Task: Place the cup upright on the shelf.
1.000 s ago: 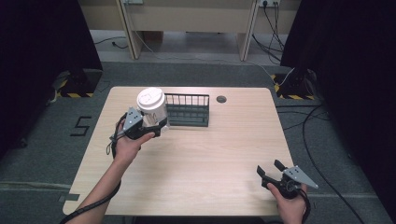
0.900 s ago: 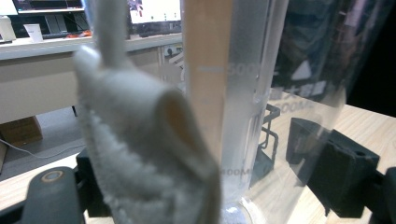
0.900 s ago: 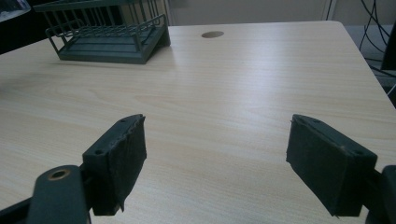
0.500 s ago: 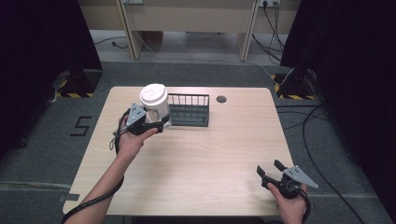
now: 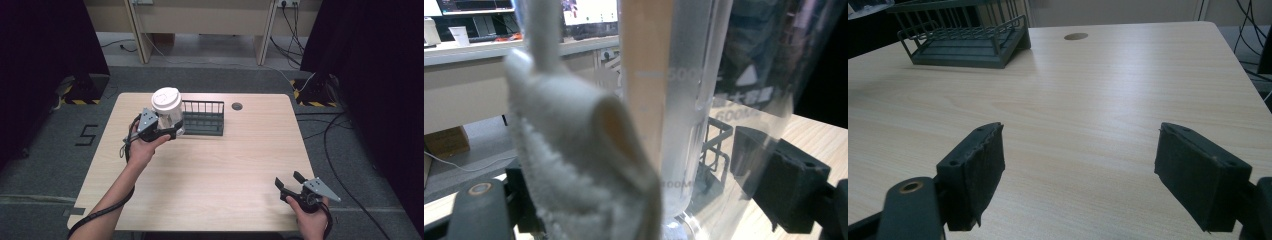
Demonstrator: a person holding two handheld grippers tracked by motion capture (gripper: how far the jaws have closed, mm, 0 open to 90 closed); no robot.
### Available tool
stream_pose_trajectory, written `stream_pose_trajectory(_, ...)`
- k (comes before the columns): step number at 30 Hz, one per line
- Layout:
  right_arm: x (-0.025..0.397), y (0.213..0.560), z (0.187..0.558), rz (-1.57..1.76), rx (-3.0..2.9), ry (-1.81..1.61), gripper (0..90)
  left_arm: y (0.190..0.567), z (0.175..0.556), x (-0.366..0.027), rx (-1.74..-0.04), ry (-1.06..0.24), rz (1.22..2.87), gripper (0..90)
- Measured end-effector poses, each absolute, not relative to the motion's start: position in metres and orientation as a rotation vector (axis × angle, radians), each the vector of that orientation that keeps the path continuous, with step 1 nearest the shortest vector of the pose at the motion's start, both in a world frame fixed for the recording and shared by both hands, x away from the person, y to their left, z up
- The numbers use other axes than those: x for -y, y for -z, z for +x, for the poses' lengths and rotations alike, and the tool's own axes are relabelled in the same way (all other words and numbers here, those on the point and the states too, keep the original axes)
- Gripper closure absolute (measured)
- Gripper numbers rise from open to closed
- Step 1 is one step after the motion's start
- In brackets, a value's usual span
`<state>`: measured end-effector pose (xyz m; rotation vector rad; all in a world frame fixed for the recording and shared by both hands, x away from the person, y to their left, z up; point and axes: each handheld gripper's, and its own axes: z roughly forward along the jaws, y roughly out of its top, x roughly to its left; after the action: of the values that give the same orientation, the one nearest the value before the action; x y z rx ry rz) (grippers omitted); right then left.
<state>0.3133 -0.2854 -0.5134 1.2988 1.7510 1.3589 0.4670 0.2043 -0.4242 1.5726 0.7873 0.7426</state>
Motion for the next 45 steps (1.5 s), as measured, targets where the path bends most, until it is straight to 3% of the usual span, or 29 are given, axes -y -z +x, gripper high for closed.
stream_pose_trajectory(45,0.285,0.513,0.313,1.3,-1.756,-1.364,20.5,0.414,0.496,-0.185,-0.791,-0.746,1.584,17.5)
